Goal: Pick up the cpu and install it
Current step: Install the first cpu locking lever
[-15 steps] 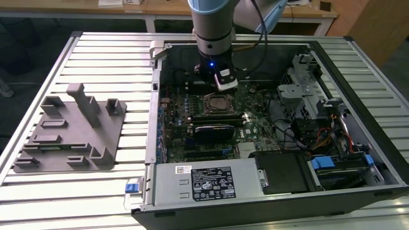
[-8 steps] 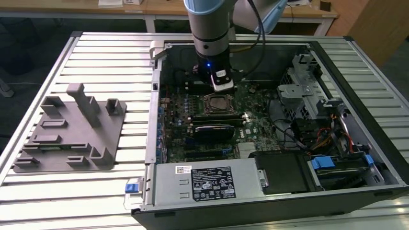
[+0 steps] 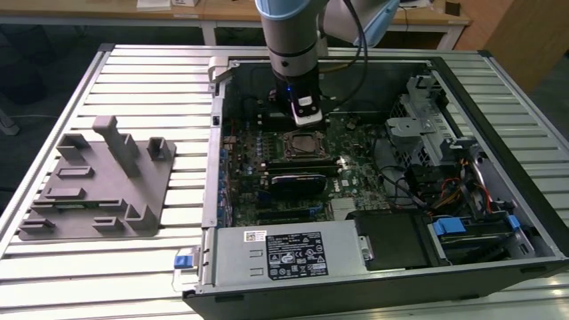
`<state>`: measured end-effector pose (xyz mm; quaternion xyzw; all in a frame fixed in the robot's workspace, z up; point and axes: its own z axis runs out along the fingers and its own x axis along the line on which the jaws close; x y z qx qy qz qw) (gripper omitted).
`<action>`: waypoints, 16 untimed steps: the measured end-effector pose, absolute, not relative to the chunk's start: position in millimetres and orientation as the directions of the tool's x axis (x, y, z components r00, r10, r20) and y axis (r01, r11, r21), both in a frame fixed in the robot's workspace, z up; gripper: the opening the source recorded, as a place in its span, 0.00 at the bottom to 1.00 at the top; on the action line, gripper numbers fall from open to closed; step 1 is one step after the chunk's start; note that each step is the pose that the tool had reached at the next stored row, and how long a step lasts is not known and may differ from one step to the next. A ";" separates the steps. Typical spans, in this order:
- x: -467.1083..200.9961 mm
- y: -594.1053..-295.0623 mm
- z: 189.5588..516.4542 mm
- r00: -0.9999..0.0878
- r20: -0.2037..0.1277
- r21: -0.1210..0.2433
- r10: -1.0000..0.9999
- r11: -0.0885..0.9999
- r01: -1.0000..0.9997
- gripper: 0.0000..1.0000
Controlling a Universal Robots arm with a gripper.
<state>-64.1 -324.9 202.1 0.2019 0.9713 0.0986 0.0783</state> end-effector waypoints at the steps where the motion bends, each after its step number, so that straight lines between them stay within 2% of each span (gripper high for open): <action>1: -64.1 -324.1 201.9 -0.906 -0.112 0.223 0.409 0.898 0.378 0.11; 16: -64.1 -323.7 198.3 -0.905 -0.122 0.228 0.408 0.899 0.374 0.11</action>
